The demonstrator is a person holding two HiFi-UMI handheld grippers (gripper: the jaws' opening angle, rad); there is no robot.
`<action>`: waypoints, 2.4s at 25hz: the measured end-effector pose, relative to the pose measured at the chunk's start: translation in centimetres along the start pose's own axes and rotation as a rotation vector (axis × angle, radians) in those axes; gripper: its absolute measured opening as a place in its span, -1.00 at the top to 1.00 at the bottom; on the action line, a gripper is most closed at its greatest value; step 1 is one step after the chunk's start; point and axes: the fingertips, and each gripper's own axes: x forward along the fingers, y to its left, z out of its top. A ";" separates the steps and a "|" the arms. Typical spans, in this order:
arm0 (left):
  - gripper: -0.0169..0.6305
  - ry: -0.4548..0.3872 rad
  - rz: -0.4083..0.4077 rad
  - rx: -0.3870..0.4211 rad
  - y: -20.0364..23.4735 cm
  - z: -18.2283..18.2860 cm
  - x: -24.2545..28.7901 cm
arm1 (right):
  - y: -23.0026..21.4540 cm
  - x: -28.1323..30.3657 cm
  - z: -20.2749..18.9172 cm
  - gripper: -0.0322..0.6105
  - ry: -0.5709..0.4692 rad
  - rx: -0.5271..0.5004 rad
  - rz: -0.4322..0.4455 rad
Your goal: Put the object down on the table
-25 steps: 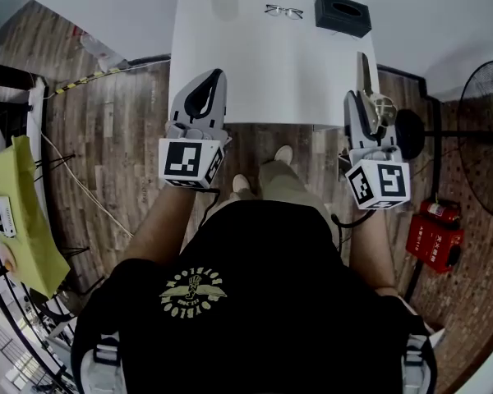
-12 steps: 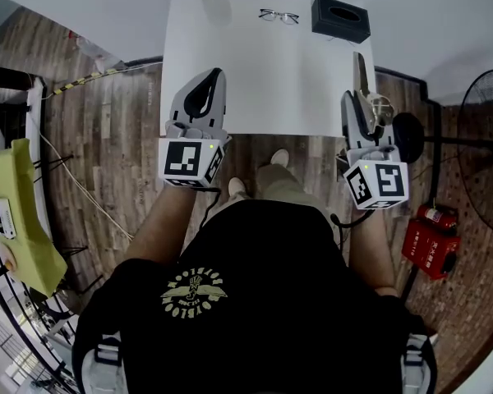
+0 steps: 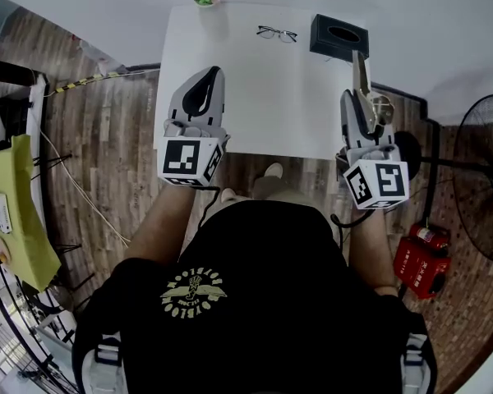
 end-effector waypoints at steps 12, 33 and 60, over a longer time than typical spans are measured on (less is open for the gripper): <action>0.93 -0.023 0.114 0.029 -0.8 1.6 3.1 | -3.9 3.0 1.3 0.70 -0.029 -0.003 0.118; 0.93 0.002 0.044 0.046 1.3 2.0 4.8 | -3.2 6.0 2.3 0.70 -0.041 0.022 0.089; 0.93 0.008 -0.010 0.045 4.8 1.5 5.8 | -1.1 9.2 -3.9 0.70 0.086 0.051 0.029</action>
